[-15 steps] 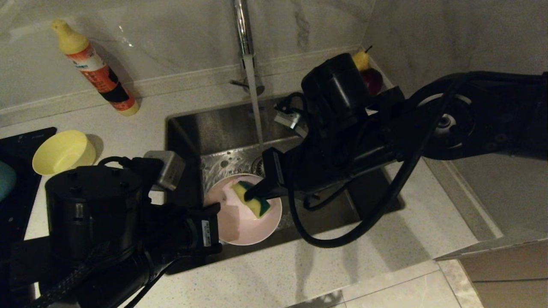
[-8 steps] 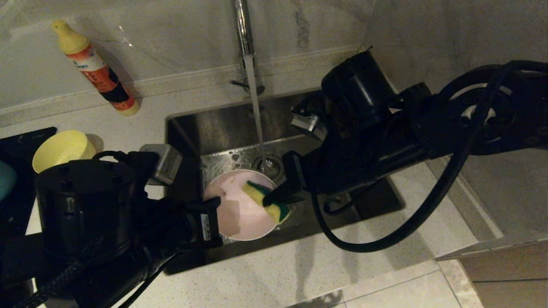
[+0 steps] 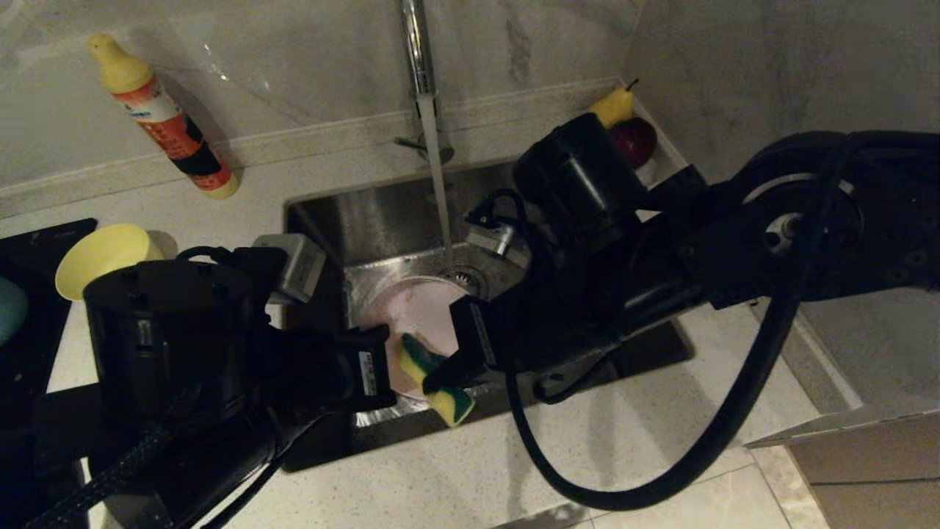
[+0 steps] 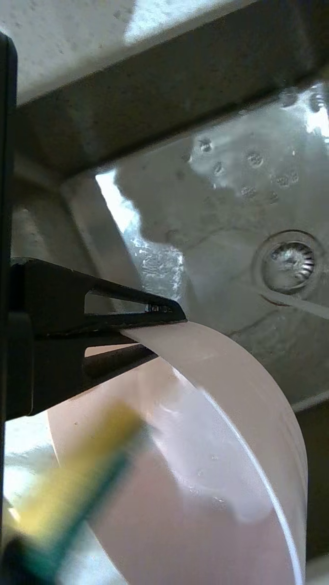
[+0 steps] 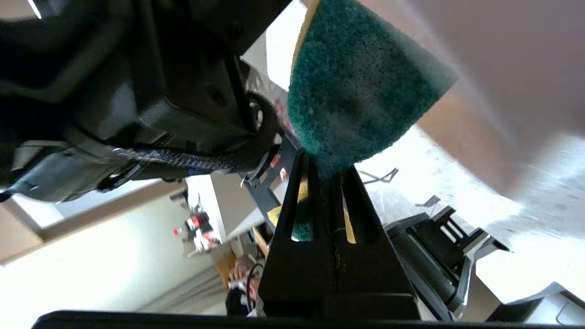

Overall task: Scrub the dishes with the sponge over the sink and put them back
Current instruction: Wipe the bowl

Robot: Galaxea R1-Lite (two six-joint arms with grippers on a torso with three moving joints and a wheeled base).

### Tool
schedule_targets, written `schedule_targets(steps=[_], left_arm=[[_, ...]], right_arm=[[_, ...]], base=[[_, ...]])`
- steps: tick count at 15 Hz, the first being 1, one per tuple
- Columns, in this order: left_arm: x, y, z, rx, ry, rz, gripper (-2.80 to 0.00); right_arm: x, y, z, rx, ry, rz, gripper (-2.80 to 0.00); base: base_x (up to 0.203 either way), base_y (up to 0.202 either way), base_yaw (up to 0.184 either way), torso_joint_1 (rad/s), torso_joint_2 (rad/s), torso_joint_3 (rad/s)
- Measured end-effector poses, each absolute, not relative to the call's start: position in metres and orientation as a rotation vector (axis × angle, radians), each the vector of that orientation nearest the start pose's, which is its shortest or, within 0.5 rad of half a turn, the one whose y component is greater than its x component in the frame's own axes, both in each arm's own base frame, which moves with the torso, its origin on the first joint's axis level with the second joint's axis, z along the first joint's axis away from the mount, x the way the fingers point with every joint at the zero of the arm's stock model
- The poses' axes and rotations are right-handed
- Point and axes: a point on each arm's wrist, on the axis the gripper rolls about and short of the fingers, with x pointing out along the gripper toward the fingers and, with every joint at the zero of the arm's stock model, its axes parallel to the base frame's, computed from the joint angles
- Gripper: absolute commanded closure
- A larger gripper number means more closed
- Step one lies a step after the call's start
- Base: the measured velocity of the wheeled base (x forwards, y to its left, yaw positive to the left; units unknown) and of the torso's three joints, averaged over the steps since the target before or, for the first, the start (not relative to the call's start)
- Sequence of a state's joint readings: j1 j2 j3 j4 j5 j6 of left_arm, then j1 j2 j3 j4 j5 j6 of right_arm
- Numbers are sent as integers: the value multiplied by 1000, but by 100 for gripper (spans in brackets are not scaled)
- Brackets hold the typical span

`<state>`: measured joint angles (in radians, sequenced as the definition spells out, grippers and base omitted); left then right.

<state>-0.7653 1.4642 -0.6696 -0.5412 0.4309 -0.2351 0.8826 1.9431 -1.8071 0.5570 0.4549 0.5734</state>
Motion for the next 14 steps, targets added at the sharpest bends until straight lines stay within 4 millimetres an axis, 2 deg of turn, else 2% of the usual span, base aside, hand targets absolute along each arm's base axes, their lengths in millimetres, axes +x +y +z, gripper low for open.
schedule_targets(steps=[7,14], left_arm=[[180,-160,195,-93,257,-303,0],[172,-152,192,-83,262,-301,0]], right_arm=[[236,311,256,302,1074,1031,0],[241,308,265,305,1010,967,0]], base=[[0,0,0,0,0,0],[0,0,0,0,0,0]])
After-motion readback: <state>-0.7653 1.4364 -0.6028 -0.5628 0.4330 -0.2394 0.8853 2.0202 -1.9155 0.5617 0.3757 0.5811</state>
